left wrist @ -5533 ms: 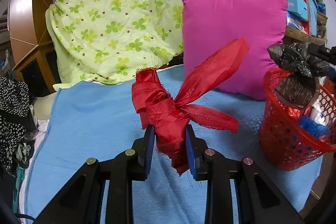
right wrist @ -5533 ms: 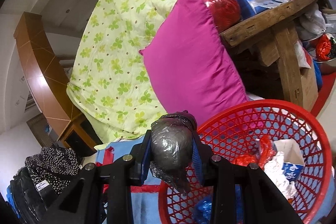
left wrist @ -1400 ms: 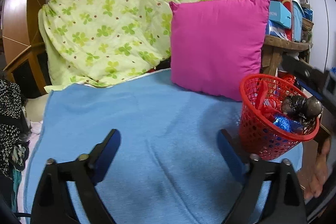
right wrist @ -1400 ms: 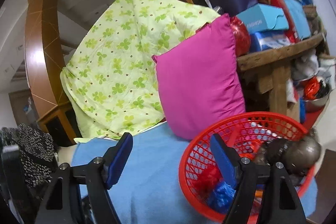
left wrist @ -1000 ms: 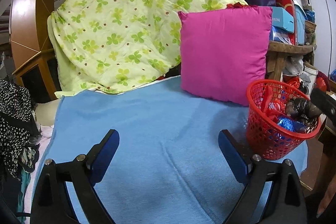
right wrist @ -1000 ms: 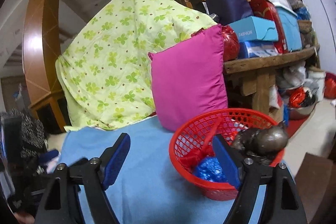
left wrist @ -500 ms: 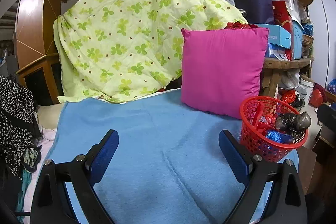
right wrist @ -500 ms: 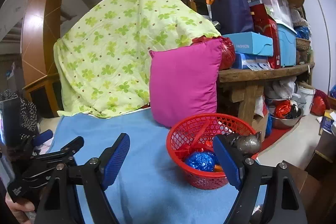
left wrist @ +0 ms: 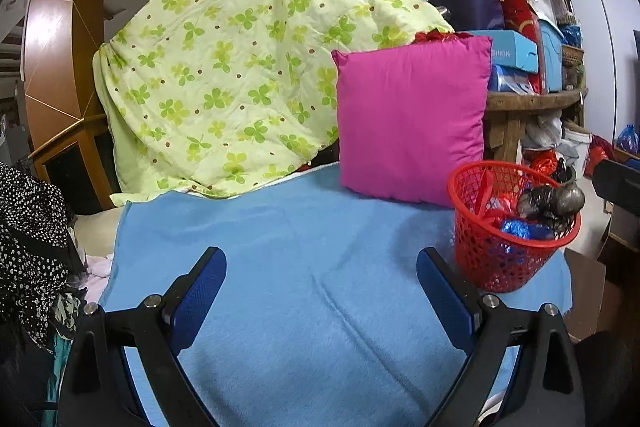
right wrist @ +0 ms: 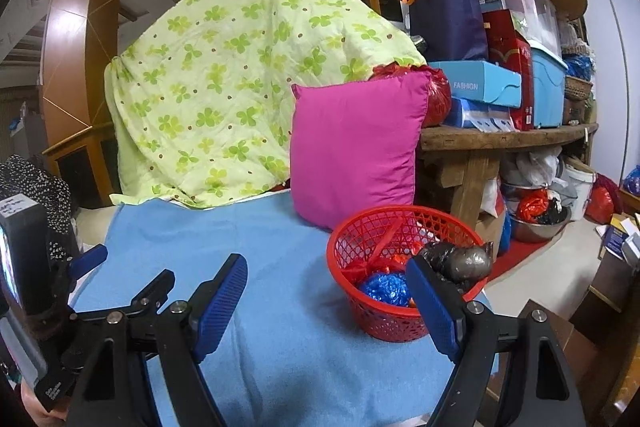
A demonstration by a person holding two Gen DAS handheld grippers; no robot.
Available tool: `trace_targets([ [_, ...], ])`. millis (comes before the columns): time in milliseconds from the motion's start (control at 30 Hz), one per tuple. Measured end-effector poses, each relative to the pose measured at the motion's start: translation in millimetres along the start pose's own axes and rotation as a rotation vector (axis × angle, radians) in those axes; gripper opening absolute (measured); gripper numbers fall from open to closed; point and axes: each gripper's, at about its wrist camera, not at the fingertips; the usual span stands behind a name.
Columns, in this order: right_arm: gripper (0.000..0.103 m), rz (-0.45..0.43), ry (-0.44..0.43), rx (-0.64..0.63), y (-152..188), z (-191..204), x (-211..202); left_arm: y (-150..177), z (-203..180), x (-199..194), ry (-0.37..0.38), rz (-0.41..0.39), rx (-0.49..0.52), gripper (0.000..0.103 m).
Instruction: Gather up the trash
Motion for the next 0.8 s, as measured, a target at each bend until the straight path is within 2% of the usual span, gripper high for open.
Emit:
trace_targets([
  [800,0.084,0.036,0.009,0.021,4.3,1.2,23.7,8.7,2.8,16.2,-0.007,0.066,-0.007,0.096],
])
Point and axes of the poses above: each gripper's, at about its wrist camera, not at the fingertips, and x roughly the way its jaws point, z to its left, y to its underside, and after that the axes turned 2 degrees about -x, right-handed
